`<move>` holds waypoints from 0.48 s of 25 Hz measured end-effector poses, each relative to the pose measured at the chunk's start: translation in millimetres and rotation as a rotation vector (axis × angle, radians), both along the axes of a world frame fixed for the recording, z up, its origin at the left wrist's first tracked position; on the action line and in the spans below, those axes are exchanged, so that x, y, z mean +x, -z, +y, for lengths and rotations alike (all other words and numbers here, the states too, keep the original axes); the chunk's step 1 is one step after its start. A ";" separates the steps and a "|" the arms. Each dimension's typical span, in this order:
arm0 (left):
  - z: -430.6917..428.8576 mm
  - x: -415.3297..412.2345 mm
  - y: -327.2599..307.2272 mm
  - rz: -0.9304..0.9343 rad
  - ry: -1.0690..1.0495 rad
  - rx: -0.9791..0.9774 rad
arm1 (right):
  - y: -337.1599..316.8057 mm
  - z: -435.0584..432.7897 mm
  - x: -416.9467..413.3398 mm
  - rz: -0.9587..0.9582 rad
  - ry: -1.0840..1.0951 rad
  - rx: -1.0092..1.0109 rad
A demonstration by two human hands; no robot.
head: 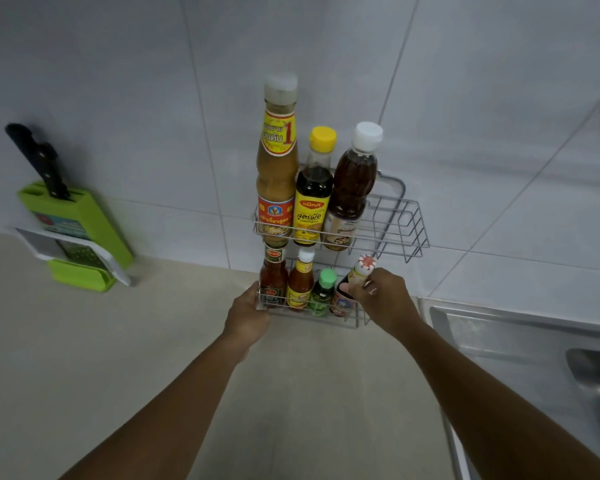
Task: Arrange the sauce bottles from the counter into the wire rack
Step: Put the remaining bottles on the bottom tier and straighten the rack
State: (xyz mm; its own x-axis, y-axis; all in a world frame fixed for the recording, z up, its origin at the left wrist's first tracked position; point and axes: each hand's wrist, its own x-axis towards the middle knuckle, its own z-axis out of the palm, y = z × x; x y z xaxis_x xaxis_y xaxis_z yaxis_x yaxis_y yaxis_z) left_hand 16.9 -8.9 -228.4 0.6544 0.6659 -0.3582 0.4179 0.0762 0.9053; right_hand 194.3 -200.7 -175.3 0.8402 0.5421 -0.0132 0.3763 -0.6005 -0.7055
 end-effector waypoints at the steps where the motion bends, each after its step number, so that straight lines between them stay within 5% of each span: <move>1: 1.1 -0.7 1.5 -0.001 -0.006 -0.011 | -0.3 2.9 1.4 -0.006 -0.023 -0.031; 12: 3.6 -6.7 -3.2 -0.016 0.022 -0.050 | -1.0 9.4 3.1 0.004 -0.086 -0.131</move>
State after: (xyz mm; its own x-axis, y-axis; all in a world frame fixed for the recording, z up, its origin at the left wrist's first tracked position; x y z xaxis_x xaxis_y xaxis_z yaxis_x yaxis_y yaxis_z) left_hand 10.2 -5.3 -225.2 0.6746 0.6330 -0.3797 0.4053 0.1122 0.9073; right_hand 197.4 -191.3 -174.3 0.7907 0.6053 -0.0918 0.4273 -0.6530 -0.6253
